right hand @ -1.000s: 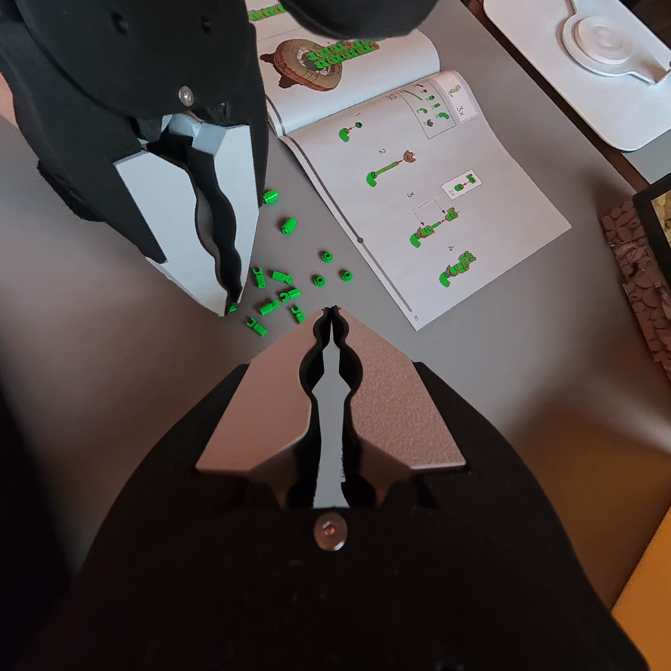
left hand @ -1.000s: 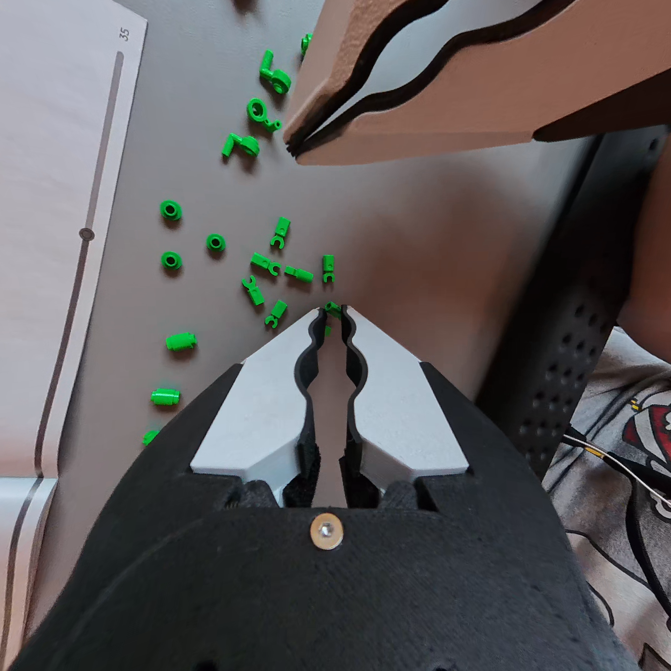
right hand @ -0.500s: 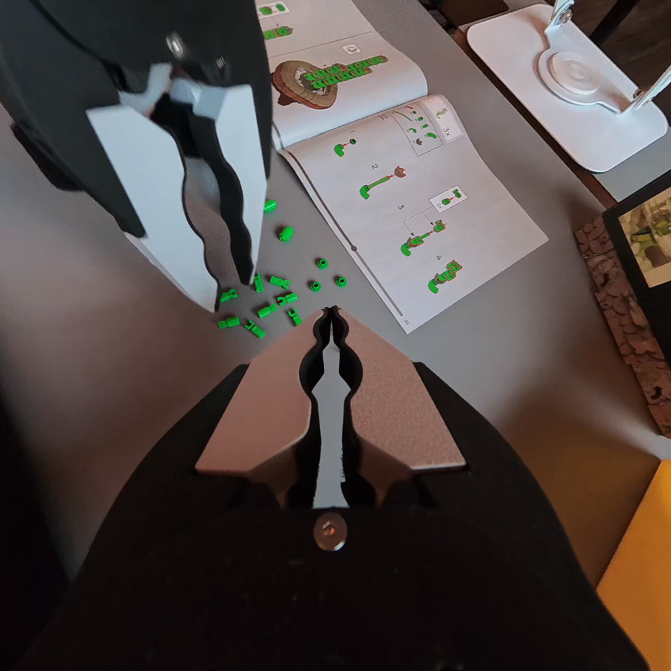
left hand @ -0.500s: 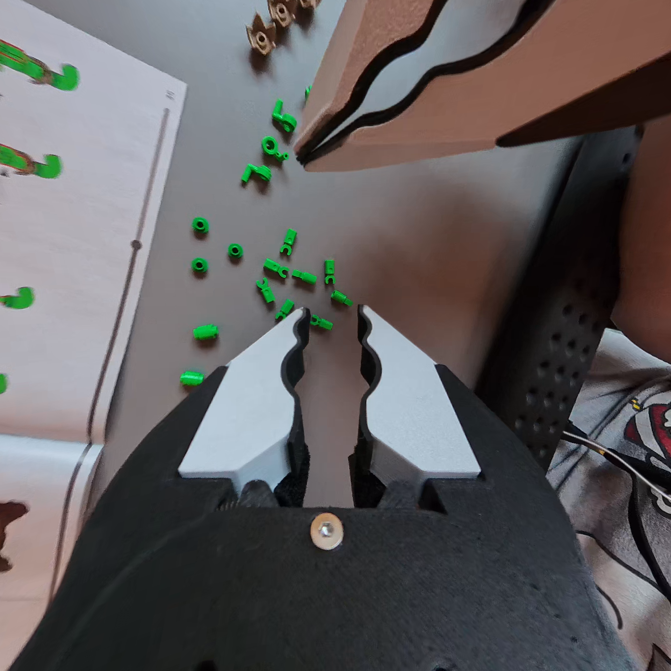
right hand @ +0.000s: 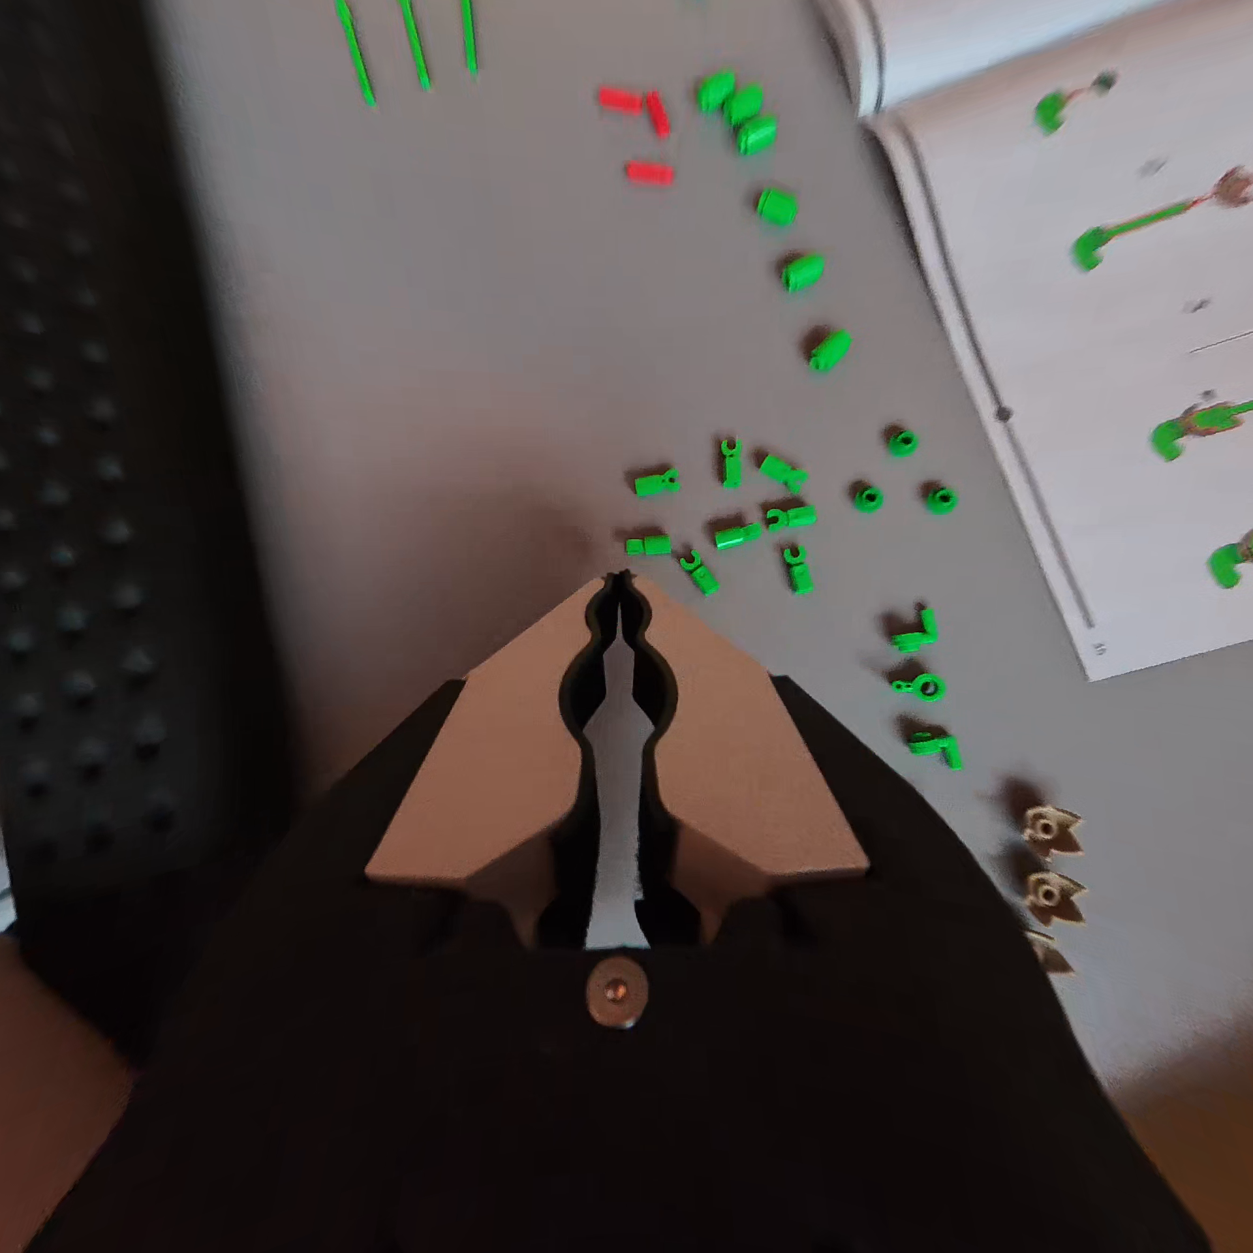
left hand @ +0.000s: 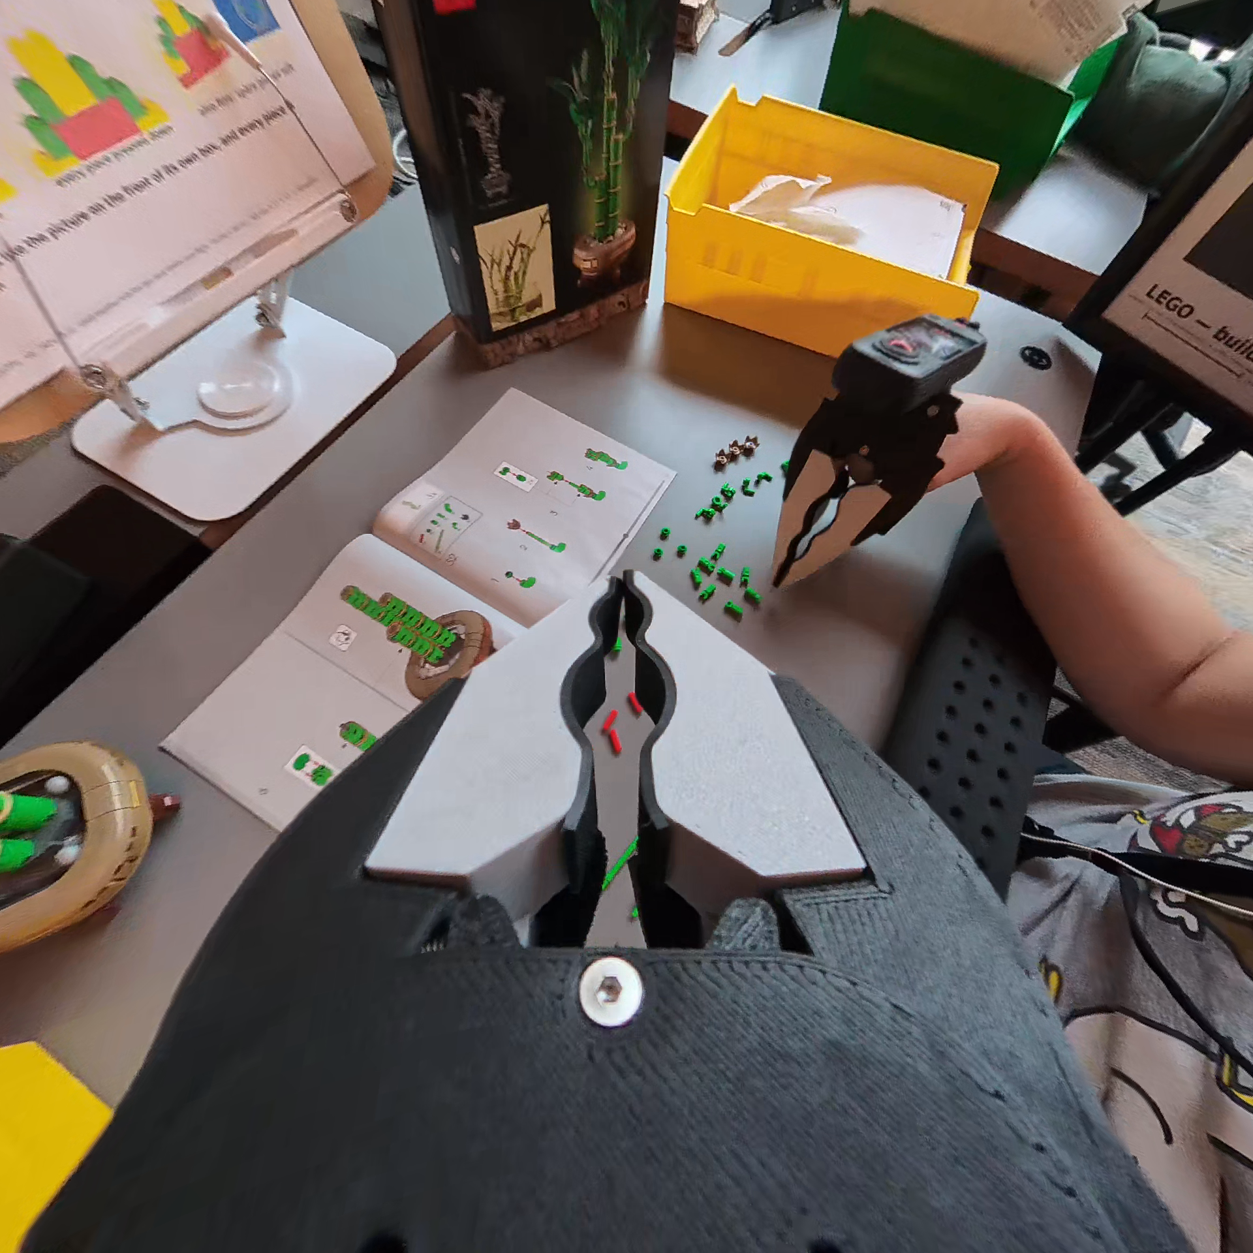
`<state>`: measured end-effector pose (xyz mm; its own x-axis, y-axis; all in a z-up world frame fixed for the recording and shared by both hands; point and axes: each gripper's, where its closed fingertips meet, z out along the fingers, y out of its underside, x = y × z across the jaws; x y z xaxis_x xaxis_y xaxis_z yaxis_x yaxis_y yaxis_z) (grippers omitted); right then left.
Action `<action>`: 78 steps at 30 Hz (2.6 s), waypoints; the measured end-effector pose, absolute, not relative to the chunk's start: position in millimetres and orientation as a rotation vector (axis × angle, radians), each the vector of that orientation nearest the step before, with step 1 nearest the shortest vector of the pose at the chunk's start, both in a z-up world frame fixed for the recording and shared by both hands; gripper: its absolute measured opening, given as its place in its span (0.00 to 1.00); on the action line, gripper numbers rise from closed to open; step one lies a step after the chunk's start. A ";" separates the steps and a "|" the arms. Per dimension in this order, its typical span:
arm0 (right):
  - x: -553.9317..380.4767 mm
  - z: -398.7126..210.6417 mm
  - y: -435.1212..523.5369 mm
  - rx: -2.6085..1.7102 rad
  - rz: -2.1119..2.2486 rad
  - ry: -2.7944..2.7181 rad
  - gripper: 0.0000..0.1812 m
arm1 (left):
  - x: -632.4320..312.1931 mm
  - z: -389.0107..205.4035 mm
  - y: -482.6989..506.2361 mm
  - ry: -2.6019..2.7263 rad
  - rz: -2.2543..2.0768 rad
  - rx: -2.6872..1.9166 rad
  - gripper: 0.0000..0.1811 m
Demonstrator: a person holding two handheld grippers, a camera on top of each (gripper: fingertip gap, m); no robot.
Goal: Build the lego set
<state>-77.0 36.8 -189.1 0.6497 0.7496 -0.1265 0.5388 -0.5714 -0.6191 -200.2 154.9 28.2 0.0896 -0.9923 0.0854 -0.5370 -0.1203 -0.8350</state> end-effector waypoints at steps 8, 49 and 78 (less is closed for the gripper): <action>-63.2 -186.8 52.5 -2.306 0.398 -0.903 0.00 | -205.3 22.3 151.8 1.589 -0.754 -1.677 0.00; -56.3 -152.2 68.6 -2.049 0.282 -0.867 0.01 | -250.1 53.5 170.2 1.463 -0.748 -1.641 0.00; -48.3 -200.7 66.0 -2.276 0.299 -0.874 0.03 | -269.1 51.4 177.0 1.457 -0.759 -1.664 0.00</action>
